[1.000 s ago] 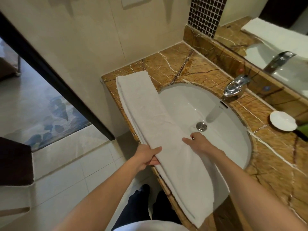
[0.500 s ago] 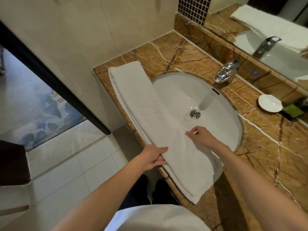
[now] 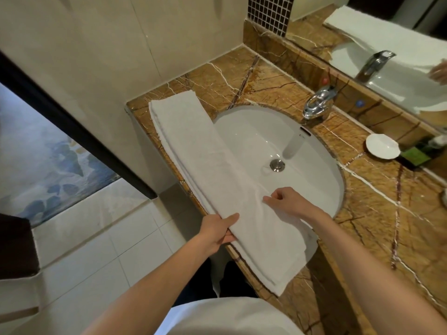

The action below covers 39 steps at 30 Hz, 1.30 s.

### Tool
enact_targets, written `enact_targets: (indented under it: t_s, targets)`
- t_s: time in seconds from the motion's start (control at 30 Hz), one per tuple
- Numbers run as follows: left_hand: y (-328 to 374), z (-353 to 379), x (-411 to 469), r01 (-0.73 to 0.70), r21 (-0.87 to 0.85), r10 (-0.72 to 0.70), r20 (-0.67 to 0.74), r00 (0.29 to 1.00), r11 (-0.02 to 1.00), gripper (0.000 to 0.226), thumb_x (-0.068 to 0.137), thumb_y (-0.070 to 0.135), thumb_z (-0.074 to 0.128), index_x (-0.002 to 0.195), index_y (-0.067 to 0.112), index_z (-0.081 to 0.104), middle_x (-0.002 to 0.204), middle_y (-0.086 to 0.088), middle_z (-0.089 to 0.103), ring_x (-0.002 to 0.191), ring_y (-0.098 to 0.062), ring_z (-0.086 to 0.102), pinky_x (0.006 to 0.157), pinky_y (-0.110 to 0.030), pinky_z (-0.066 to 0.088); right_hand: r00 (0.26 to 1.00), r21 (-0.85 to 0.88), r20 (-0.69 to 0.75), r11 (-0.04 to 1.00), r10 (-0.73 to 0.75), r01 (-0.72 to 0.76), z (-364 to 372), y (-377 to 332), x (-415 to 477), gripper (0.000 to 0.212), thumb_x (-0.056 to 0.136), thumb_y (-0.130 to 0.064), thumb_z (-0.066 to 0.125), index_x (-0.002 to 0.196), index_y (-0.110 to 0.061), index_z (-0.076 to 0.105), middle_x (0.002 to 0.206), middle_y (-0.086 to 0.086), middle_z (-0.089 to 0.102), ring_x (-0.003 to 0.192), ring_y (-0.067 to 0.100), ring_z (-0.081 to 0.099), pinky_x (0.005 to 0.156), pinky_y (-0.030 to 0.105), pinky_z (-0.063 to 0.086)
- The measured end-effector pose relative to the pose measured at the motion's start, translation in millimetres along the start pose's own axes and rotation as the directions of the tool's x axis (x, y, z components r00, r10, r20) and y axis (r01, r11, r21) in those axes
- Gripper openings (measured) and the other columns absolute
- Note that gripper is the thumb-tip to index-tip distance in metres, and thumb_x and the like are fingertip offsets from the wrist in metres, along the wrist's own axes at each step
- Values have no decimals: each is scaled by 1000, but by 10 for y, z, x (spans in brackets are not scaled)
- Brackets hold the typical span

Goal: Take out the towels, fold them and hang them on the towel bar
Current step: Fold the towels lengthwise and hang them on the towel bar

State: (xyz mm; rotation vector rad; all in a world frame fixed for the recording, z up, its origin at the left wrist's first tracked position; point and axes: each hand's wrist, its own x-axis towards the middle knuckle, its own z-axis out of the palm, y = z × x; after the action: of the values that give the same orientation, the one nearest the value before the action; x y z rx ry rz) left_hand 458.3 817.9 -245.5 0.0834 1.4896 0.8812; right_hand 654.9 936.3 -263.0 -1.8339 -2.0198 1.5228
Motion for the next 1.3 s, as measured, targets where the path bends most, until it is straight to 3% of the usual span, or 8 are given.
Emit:
enact_targets:
  t_s: [0.1, 0.27, 0.37, 0.53, 0.83, 0.97, 1.07, 1.3]
  targets:
    - [-5, 0, -19, 12, 18, -13, 21, 1000, 1000, 23, 83, 9, 71, 102, -1, 61, 99, -15, 71, 85, -25, 70, 67, -37, 60, 999, 65, 38, 997, -30, 28, 12, 16, -74, 45, 77, -48, 60, 60, -25, 25, 53, -8, 27, 49, 14, 26, 50, 29, 26]
    - [-29, -16, -26, 28, 24, -29, 40, 999, 999, 25, 85, 6, 69, 107, -2, 61, 101, -16, 71, 88, -27, 70, 74, -41, 59, 990, 31, -10, 990, -140, 141, 57, -37, -143, 26, 86, -33, 65, 73, -13, 54, 71, -8, 51, 64, 6, 47, 61, 20, 36]
    - [-35, -20, -18, 33, 29, -34, 41, 999, 999, 25, 86, 7, 67, 108, -1, 60, 101, -16, 71, 88, -26, 70, 73, -39, 59, 992, -86, -59, 990, -114, 109, 89, -52, -187, 41, 87, -36, 63, 65, -9, 42, 63, 2, 39, 57, 13, 36, 52, 25, 26]
    - [-41, -23, -8, 32, 28, -34, 38, 999, 999, 26, 87, 7, 67, 110, -3, 60, 104, -17, 70, 91, -28, 69, 76, -41, 58, 1000, -189, 12, 982, -1, 3, -22, 34, -292, 55, 83, -52, 63, 54, -17, 31, 42, -9, 31, 34, 6, 30, 39, 18, 21]
    - [-61, 2, -2, 14, 6, -15, 35, 999, 1000, 20, 85, 7, 68, 103, 0, 61, 102, -17, 69, 88, -28, 69, 72, -40, 59, 999, 54, -45, 998, -30, 32, -178, 188, -248, 53, 82, -48, 67, 56, -19, 31, 48, -7, 28, 43, 10, 28, 48, 28, 21]
    - [-74, 15, 24, 10, 22, -11, 12, 1000, 1000, 21, 83, 9, 72, 100, 0, 62, 99, -17, 70, 85, -28, 70, 69, -39, 60, 989, 345, 131, 933, 61, -103, -222, 194, -277, 45, 78, -47, 72, 73, -3, 66, 75, 6, 70, 64, 24, 66, 58, 28, 49]
    - [-74, 18, 30, 9, 20, -9, -8, 1000, 1000, 21, 80, 10, 74, 95, 0, 62, 97, -17, 70, 80, -27, 71, 63, -37, 60, 970, 523, 233, 833, 61, -178, -262, 205, -269, 44, 66, -44, 82, 89, -7, 76, 99, 11, 74, 91, 25, 71, 72, 30, 56]
    - [-79, 32, 12, -7, -6, 7, -14, 1000, 1000, 25, 79, 12, 76, 96, 1, 62, 94, -15, 71, 79, -27, 71, 65, -40, 60, 982, 476, 183, 869, 54, -137, -345, 251, -281, 47, 59, -51, 85, 76, -9, 75, 88, 10, 74, 81, 26, 72, 62, 25, 53]
